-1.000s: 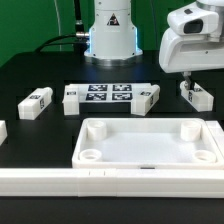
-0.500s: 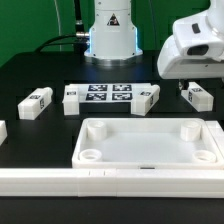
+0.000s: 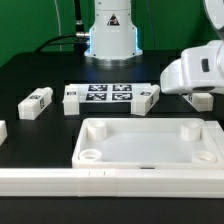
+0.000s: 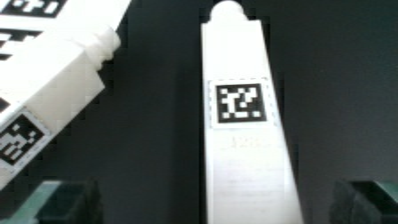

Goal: Assemble desk

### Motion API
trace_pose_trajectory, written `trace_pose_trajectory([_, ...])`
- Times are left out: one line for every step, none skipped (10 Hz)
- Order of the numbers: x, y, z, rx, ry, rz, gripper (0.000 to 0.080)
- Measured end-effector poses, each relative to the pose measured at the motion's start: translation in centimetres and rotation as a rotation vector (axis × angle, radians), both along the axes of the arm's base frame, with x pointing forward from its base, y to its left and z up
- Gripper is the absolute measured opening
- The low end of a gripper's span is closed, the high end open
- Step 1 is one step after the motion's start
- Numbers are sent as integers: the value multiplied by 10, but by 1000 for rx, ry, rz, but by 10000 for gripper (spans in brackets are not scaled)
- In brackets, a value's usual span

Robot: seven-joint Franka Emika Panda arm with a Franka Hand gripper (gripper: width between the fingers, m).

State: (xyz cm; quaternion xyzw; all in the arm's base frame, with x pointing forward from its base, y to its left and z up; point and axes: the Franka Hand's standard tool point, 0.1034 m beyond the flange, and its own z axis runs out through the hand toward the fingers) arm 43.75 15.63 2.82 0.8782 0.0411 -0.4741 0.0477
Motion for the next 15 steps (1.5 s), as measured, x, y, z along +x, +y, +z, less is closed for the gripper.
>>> trace_pose_trajectory([2,0,-6,0,16,-1,649])
trace_pose_trajectory([4,1,-9,9,-1,-3,649])
trace_pose_trajectory([2,2,-13,17,0,-1,649])
trace_pose_trajectory([3,2,-16,42,-10,14,649])
trace_pose_trajectory([5,6,-18,72,-29,31,649])
trace_pose_trajectory([4,6,-20,80,-34,35,649])
trace_pose_trajectory([3,8,-25,81,-53,33,649])
trace_pose_trajectory([1,10,-26,81,-57,35,649])
trace_pose_trajectory([1,10,-26,81,-58,36,637])
trace_pose_trajectory([1,10,-26,81,-58,35,637])
trace_pose_trajectory([1,10,-26,81,-58,35,457])
trace_pose_trajectory([1,10,-26,81,-58,35,282])
trace_pose_trajectory([1,10,-26,81,-58,35,282])
trace_pose_trajectory([1,10,-26,81,-58,35,285])
trace_pose_trajectory([1,10,-26,81,-58,35,285])
